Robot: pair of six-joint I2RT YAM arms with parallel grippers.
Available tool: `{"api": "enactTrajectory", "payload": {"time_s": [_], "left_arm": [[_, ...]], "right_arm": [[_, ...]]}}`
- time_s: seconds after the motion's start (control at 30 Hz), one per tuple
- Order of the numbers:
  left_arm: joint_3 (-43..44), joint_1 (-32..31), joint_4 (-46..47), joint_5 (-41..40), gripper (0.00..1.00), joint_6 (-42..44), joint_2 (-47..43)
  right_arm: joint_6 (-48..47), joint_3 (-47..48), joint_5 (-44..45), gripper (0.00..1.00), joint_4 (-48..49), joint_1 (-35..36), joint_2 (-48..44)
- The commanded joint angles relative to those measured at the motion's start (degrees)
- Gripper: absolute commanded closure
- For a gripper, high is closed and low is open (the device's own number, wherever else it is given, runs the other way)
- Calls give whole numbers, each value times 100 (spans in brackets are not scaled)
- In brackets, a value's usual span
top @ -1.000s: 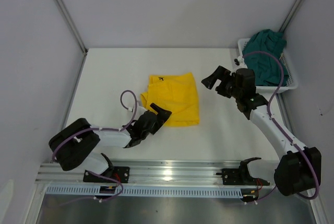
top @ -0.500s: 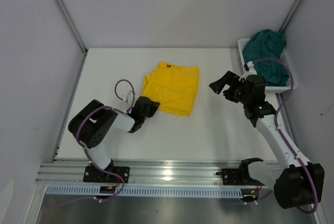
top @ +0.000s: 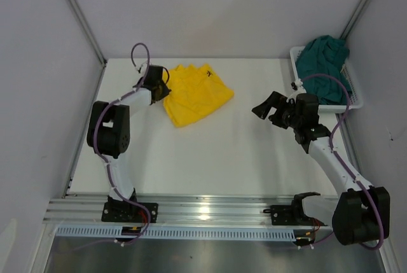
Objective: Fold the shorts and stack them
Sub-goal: Neatly place the folded shorts to the corner
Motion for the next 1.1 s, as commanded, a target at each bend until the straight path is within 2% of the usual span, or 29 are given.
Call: {"api": "enactTrajectory", "payload": {"time_s": [0.0,0.07,0.1,0.17,0.27,0.53,0.63,0.67,0.73,0.83,0.87,0.9,1.0,1.07], "left_arm": [[1517,418,-1666,-213,100,1193,587],[2154,498,-2402,-186,100,1386,1270],[3036,550,-2624,-133,100,1483,1492],[3848,559,-3223,-342,100,1642,1958],[4239,621,-3470,-335,100,1687,2188],[4592,1175,-3242,606,100,1361,2470],[5223,1438,-3539,641,100,1379,2794],[5808,1473,-3662,667,100,1379,2909],[6120,1605,-3900,729,100,1370,3093],[6166,1790,-3683,816,98,1247,3104],[5974,1851,-3577,878,81,1212,2946],[5728,1851,-3376,861,47,1133,2849],[4947,1816,-2936,791,27,1072,2261],[4532,1799,-2864,764,20,1019,1944]], "right_arm": [[-171,76,-305,1,367,-32,223],[-153,103,-402,1,411,-40,303],[-127,112,-455,1,446,-40,382],[-110,94,-552,1,499,-40,461],[-118,68,-631,1,525,-40,488],[-74,42,-780,1,525,-40,488],[-57,42,-876,1,525,-40,505],[-57,33,-894,1,525,-40,505],[-39,-2,-921,1,525,-40,505],[-30,-20,-991,0,745,-40,541],[-13,-20,-1000,0,754,-32,558],[-13,-29,-1009,0,771,-32,567],[-13,-46,-1035,1,789,-32,611],[-13,-46,-1035,1,798,-23,611]]}}
